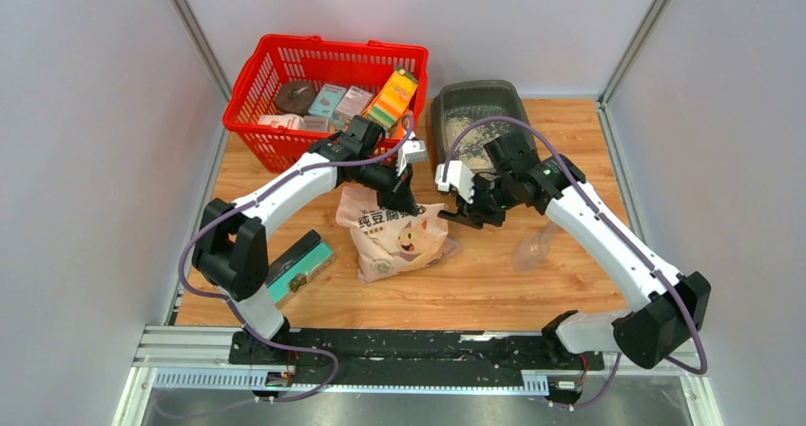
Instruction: Fill the litter box with clean litter
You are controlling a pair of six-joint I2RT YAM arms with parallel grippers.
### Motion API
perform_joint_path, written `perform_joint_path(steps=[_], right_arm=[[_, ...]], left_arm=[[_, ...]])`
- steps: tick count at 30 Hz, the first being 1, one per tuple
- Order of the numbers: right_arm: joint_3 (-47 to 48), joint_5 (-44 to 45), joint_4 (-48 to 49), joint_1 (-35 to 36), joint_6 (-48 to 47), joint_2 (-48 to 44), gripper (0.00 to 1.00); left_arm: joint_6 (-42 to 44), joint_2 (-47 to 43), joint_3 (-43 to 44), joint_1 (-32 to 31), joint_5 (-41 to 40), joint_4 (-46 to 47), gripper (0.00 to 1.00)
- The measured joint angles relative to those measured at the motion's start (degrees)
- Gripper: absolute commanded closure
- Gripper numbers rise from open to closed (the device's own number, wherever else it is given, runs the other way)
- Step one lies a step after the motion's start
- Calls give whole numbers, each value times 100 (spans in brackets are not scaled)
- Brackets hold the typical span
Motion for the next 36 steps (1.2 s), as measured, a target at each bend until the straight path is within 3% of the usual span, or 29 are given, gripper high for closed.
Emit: perform_joint_path(steps=[9,14,18,29,36], right_arm=[[210,238,210,138,236,295,100],[398,236,323,190,376,474,100],[435,269,391,271,442,570,100],[463,278,437,308,726,697,100],[468,271,507,313,828,710,100]], left_arm=[[-275,0,0,-39,-39,101,100],[-284,0,0,-50,-17,144,77],[-249,0,-2,-52,98,199,66],[-291,-66,-319,-39,468,743,64],[-459,-66,-365,-26,507,981,71]])
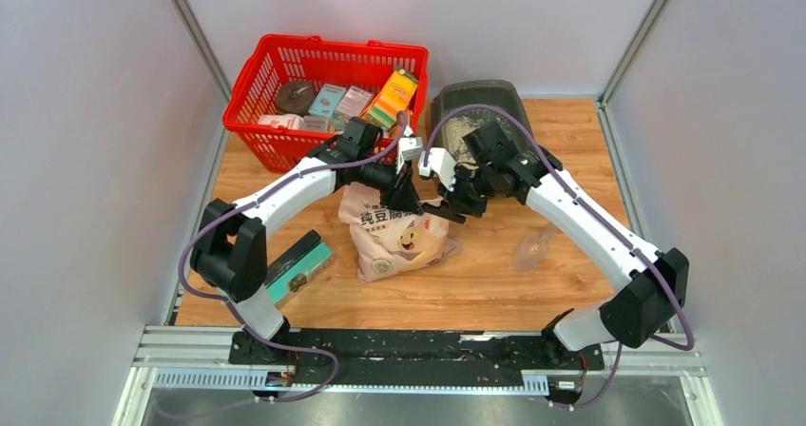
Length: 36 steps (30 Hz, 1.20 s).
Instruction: Fill the litter box with clean litter
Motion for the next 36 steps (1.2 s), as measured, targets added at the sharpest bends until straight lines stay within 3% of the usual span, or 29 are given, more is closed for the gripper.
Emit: perform_joint_path(steps=[5,12,17,19,20,22,23,26,32,36], right_arm=[[0,-4,4,0,50,7,100],[4,-24,11,9,111,39,100],[4,-7,33,9,177,63,100],[4,24,35,11,212,63,90],[4,37,39,9,236,63,77],[4,72,59,-24,315,59,66],[4,59,81,-61,356,57,56],[63,-343,61,-387,474,48,39],[179,-1467,-103,-1467,553,-92,35],[188,-2192,-463,-1502,404,-42,33]], left_arm=[[-96,0,-2,7,35,63,71],[-138,2,-2,13,105,92,98],[-142,2,-15,17,131,125,100],[-144,2,-48,22,155,186,100],[-146,2,-81,28,170,240,100],[-164,0,-144,28,225,352,100],[-164,-2,-170,28,260,382,100],[-157,-35,-234,11,323,448,100],[-48,-103,-273,7,315,461,100],[-17,-103,-273,7,315,459,100]])
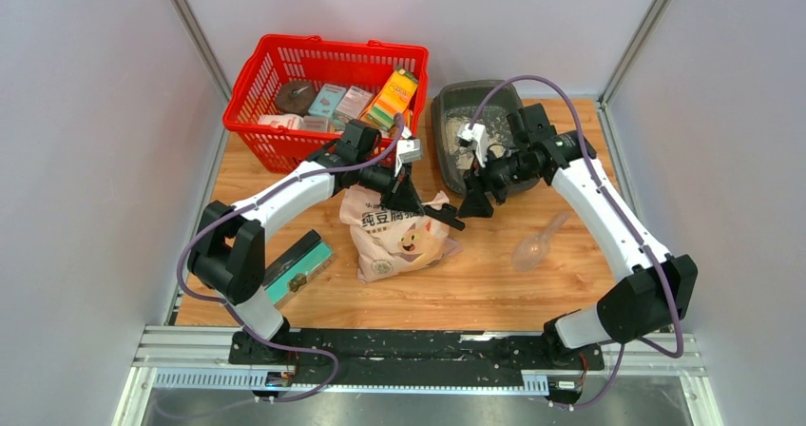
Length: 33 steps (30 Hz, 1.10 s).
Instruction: Fill the litter box with clean litter
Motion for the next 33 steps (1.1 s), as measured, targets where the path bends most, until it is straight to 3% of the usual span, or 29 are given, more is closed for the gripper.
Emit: perform_joint_path(steps=[9,24,33], right_arm=[[-4,-660,-35,120,-15,334,28],[-31,-654,140,332,-11,586,36],[-76,-284,358,332,59,592,30]], left_arm=[[85,-2,0,-2,0,-11,100],[98,-2,2,-2,2,-13,100],[125,-2,2,-2,20,-37,100]])
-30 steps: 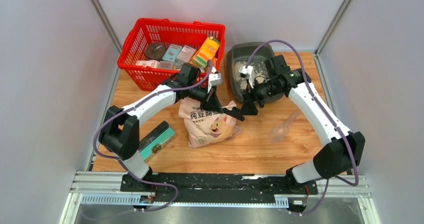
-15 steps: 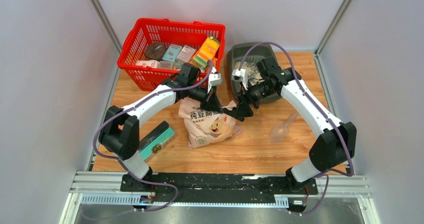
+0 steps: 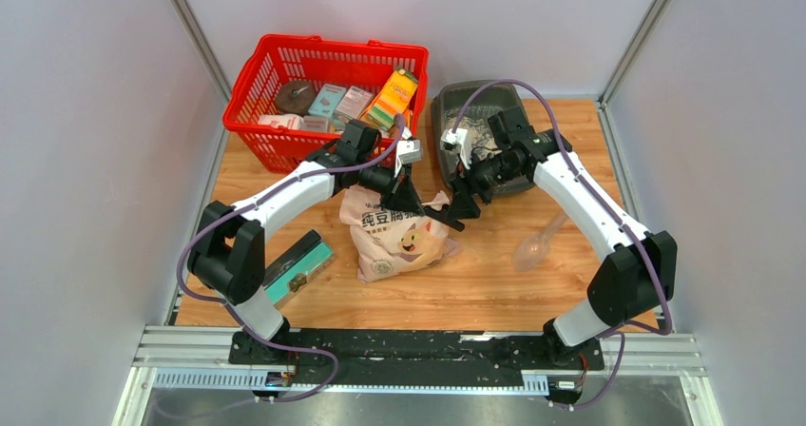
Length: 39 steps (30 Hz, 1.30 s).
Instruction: Fill the litter box with clean litter
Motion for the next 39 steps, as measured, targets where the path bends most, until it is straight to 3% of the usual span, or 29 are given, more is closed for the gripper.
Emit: perform_joint_path(steps=[12,26,29,30,33,39], right_arm=[[-7,85,28,0,0,114,35],[-87,20,151,0,31,201,48],[-87,-39,164,0,37,232,62],[-87,-79,164,4,44,249,77],[-87,-186,114,7,13,282,95],[-87,-247,-33,-2,-162,280,100]], left_arm=[[17,0,0,0,4,-2,100],[17,0,2,0,4,-7,100],[17,0,4,0,4,-13,100],[17,0,13,0,0,-22,100],[7,2,44,13,-92,-59,98],[-98,11,50,11,-116,-63,74]])
